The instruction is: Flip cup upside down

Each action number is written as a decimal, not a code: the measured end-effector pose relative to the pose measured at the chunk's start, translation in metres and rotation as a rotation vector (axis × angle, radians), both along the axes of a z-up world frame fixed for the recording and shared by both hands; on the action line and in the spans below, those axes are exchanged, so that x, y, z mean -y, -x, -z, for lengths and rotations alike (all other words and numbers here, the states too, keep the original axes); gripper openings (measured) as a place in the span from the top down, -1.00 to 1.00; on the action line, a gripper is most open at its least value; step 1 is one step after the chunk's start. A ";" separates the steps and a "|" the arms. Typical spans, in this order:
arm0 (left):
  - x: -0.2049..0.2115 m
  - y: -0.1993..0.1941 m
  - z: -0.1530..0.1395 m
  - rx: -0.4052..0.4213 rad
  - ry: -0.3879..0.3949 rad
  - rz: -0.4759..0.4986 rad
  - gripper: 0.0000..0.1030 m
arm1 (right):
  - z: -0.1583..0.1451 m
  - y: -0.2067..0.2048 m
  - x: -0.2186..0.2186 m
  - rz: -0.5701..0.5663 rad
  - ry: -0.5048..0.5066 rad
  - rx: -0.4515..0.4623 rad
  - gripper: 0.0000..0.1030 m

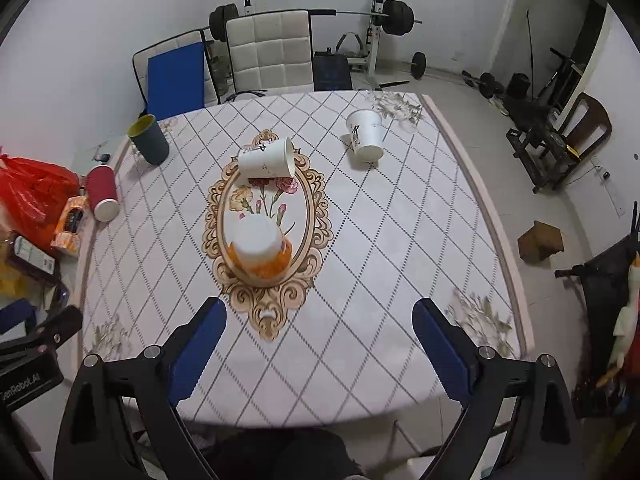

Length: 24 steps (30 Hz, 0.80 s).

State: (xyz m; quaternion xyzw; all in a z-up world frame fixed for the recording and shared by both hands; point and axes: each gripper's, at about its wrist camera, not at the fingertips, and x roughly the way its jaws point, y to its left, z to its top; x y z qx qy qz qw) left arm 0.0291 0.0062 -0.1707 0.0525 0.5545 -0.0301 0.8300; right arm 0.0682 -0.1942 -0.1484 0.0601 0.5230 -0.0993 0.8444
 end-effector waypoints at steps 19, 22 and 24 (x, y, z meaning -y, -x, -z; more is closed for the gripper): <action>0.013 0.114 -0.138 0.175 0.061 -0.027 -0.76 | -0.185 0.138 0.008 -0.079 0.020 0.237 -0.87; 0.016 0.125 -0.147 0.186 0.060 -0.027 -0.76 | -0.200 0.151 0.009 -0.086 0.024 0.252 -0.88; 0.019 0.131 -0.150 0.187 0.061 -0.022 -0.76 | -0.206 0.158 0.011 -0.098 0.023 0.258 -0.88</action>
